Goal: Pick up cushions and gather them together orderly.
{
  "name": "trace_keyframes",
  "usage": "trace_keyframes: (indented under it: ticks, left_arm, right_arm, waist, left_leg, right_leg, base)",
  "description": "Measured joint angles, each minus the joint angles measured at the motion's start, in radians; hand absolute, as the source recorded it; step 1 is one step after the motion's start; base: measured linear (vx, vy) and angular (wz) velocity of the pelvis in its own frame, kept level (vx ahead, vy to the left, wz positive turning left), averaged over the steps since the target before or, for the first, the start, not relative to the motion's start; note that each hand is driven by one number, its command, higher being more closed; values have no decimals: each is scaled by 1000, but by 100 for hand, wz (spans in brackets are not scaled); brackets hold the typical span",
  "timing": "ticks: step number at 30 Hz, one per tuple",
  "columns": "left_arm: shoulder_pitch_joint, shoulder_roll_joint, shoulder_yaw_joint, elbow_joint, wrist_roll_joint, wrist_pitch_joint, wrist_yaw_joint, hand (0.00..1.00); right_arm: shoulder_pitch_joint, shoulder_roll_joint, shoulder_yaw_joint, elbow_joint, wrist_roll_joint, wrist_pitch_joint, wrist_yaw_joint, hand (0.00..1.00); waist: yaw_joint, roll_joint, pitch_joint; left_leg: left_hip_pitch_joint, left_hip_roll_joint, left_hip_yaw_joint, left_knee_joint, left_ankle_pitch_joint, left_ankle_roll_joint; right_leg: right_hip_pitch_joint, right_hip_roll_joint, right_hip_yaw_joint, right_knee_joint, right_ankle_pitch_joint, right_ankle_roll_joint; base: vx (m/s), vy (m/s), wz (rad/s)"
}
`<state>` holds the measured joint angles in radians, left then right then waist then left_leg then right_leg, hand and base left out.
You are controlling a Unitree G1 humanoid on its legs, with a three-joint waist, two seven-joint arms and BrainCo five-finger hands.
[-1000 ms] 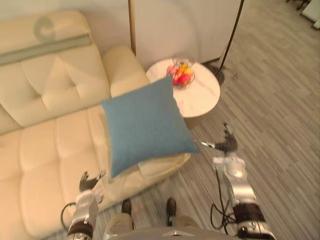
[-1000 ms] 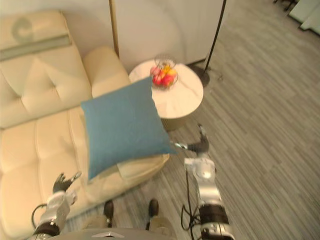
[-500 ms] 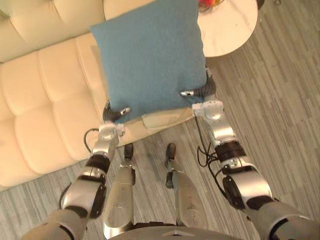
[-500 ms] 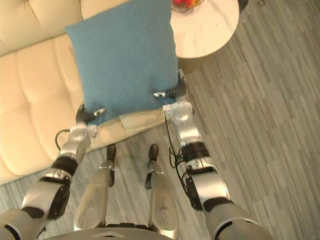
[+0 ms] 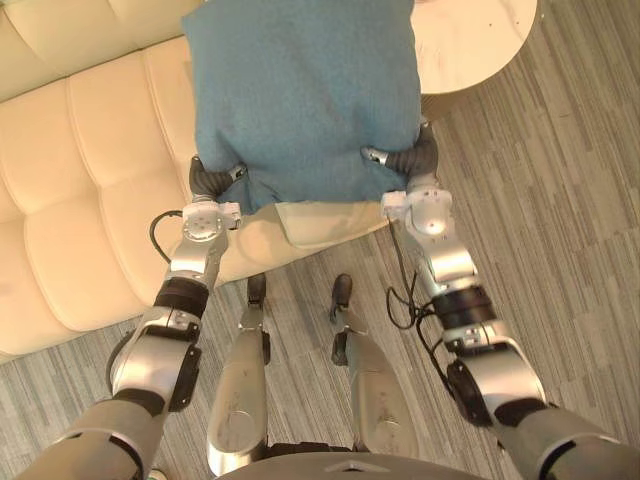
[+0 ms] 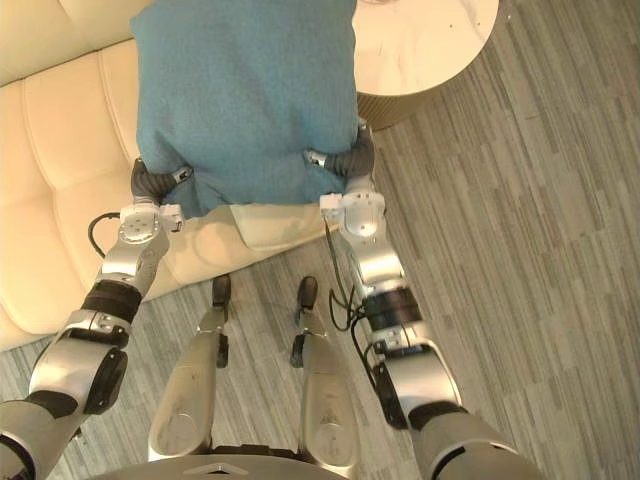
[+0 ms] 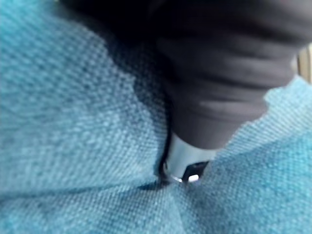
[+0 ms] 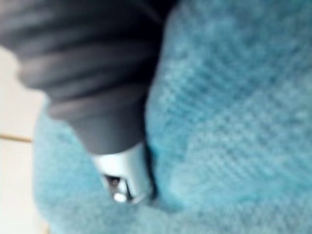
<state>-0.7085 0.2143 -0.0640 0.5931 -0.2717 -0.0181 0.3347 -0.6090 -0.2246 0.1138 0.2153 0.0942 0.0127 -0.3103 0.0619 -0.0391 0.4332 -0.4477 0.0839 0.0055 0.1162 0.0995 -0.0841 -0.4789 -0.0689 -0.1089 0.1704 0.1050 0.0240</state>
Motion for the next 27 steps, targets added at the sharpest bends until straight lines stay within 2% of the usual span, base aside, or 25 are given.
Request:
trace_keyframes:
  ticks: [4,8,10,13,17,19,22,24,26,27]
  left_arm:
    - [178,-27,-17,-201,2,-1,8,100]
    - [385,-114,-19,-405,7,-1,15,100]
    - [500,-161,-30,-486,37,-1,14,100]
    - [665,-181,-56,-589,76,-1,1,100]
    - [793,-199,-67,-714,82,-2,-22,100]
    - [826,-199,-72,-750,82,-4,-30,100]
    - [850,-199,-85,-809,81,-5,-36,100]
    - [851,-201,-98,-846,80,-7,-35,100]
    - [852,-207,-99,-855,80,-14,-33,100]
    - [850,-214,-99,-855,79,-28,-31,100]
  right_arm:
    - [236,66,-15,-169,7,-9,0,100]
    - [398,102,-45,-295,-24,-10,2,100]
    - [477,110,-49,-352,-54,-10,4,100]
    - [594,157,-48,-378,-64,-26,47,100]
    - [726,180,-33,-462,-76,-41,87,100]
    - [766,180,-23,-495,-99,-53,89,100]
    - [810,177,-17,-583,-106,-62,86,100]
    - [816,175,-17,-623,-129,-76,75,100]
    - [812,170,-17,-641,-138,-80,67,100]
    - [794,159,-17,-641,-142,-86,54,100]
  waist:
    - [-4,1,-11]
    - [-12,13,-39]
    - [-23,25,-86]
    - [-25,48,-176]
    - [-23,89,-241]
    - [-25,93,-259]
    - [-27,93,-259]
    - [-34,92,-261]
    - [-35,91,-265]
    - [-36,86,-277]
  left_leg:
    - [91,-7,4,-21,-25,-7]
    - [151,-22,7,-34,-36,-7]
    - [181,-28,-2,-41,-40,-8]
    - [248,-23,-5,-86,-39,-8]
    - [314,-22,-12,-117,-40,-7]
    - [321,-21,-27,-113,-42,-6]
    - [252,-27,-72,-5,-81,-5]
    - [182,-4,1,76,-141,17]
    - [163,24,94,76,-167,27]
    - [127,57,201,142,-186,58]
  right_leg:
    - [68,-14,-15,46,-61,4]
    - [111,-30,-21,79,-104,13]
    - [143,-34,-35,82,-126,16]
    - [205,-29,-42,48,-134,18]
    - [284,-26,-55,4,-134,19]
    - [306,-27,-70,-3,-134,19]
    - [317,-41,-130,29,-152,22]
    - [296,-73,-210,121,-195,24]
    - [285,-104,-247,144,-198,25]
    - [267,-151,-278,153,-201,23]
  base:
    - [97,2,13]
    - [117,19,8]
    - [120,9,17]
    - [160,-8,4]
    - [71,8,6]
    - [-1,11,24]
    - [-68,22,61]
    - [-140,37,98]
    - [-79,45,84]
    - [-108,131,95]
